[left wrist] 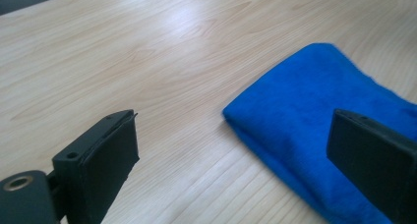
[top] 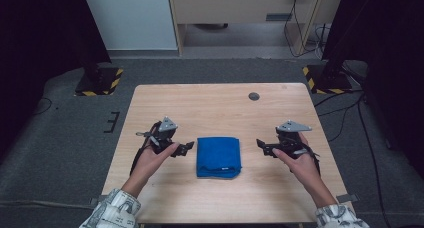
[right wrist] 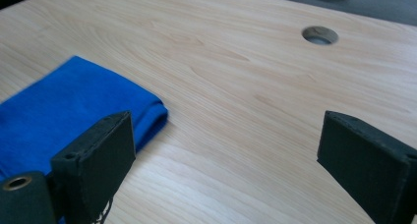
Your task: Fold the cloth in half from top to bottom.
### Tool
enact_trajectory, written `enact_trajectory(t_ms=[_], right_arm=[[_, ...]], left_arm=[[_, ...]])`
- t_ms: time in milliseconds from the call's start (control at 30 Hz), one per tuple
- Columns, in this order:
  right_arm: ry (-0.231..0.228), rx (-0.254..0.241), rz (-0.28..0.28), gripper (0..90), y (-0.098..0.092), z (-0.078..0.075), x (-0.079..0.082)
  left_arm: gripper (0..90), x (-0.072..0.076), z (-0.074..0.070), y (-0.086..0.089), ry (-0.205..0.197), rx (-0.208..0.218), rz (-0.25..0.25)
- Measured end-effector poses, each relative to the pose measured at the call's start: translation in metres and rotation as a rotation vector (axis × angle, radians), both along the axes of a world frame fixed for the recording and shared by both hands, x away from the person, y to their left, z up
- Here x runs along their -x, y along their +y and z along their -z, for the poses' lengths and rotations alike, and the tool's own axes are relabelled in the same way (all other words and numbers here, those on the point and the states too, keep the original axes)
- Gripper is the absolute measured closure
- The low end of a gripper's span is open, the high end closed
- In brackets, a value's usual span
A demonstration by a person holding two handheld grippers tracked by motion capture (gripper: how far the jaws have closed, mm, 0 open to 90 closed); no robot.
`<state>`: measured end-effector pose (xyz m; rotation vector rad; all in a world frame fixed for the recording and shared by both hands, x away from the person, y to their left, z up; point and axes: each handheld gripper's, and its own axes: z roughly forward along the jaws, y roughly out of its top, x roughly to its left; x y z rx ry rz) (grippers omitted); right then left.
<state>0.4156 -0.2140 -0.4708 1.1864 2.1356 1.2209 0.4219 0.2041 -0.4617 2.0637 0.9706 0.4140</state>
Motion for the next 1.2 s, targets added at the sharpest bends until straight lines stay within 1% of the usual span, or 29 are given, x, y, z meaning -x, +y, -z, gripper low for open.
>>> enact_trajectory(t_ms=[33, 133, 167, 200, 300, 400, 433, 467, 567, 667, 733, 800, 833, 867, 933, 1000, 1033, 1100, 1200], right_arm=[[0.002, 0.007, 0.003, 7.6, -0.003, 0.002, 0.0], [0.014, 0.007, 0.028, 7.8, -0.015, 0.009, 0.002], [0.017, 0.008, 0.034, 7.8, -0.019, 0.011, 0.002], [0.022, 0.01, 0.042, 7.8, -0.023, 0.013, 0.003], [0.035, 0.013, 0.058, 7.8, -0.033, 0.018, 0.005], [0.052, 0.001, 0.068, 7.7, -0.039, 0.021, 0.006], [0.058, 0.001, 0.074, 7.7, -0.042, 0.024, 0.006], [0.072, 0.008, 0.076, 7.5, -0.046, 0.028, 0.005], [0.089, 0.01, 0.087, 7.5, -0.051, 0.034, 0.003], [0.113, 0.021, 0.094, 7.5, -0.055, 0.042, -0.001], [0.129, 0.025, 0.109, 7.5, -0.058, 0.046, -0.004], [0.139, 0.029, 0.122, 7.5, -0.06, 0.049, -0.01], [0.139, 0.029, 0.122, 7.5, -0.06, 0.049, -0.01], [0.145, 0.032, 0.137, 7.7, -0.063, 0.05, -0.016], [0.147, 0.034, 0.147, 7.7, -0.066, 0.05, -0.022], [0.151, 0.031, 0.151, 7.7, -0.067, 0.05, -0.024], [0.161, 0.032, 0.167, 8.0, -0.069, 0.05, -0.031], [0.161, 0.044, 0.179, 8.4, -0.071, 0.051, -0.035], [0.165, 0.026, 0.207, 9.6, -0.075, 0.054, -0.042]], left_arm=[[4.8, 0.0, 0.001, 0.004, 0.003, -0.001, -0.008], [4.8, 0.0, 0.006, 0.018, 0.015, -0.002, -0.032], [4.8, 0.0, 0.006, 0.018, 0.015, -0.002, -0.032], [4.8, 0.001, 0.01, 0.026, 0.022, -0.01, -0.044], [4.9, 0.001, 0.016, 0.038, 0.034, -0.024, -0.063], [5.0, 0.001, 0.021, 0.045, 0.047, -0.046, -0.071], [5.1, 0.0, 0.023, 0.048, 0.054, -0.051, -0.076], [5.1, -0.001, 0.027, 0.053, 0.064, -0.06, -0.092], [5.1, -0.004, 0.033, 0.059, 0.079, -0.076, -0.102], [5.1, -0.007, 0.039, 0.063, 0.095, -0.093, -0.114], [5.0, -0.012, 0.046, 0.064, 0.11, -0.104, -0.129], [5.1, -0.016, 0.05, 0.064, 0.114, -0.106, -0.141], [5.1, -0.016, 0.05, 0.064, 0.114, -0.106, -0.141], [5.1, -0.023, 0.054, 0.064, 0.121, -0.117, -0.153], [5.2, -0.027, 0.057, 0.065, 0.118, -0.113, -0.167], [5.5, -0.03, 0.058, 0.066, 0.125, -0.118, -0.171], [5.5, -0.032, 0.059, 0.066, 0.125, -0.127, -0.175], [5.8, -0.036, 0.06, 0.069, 0.119, -0.132, -0.2], [6.0, -0.04, 0.062, 0.072, 0.119, -0.138, -0.223]])
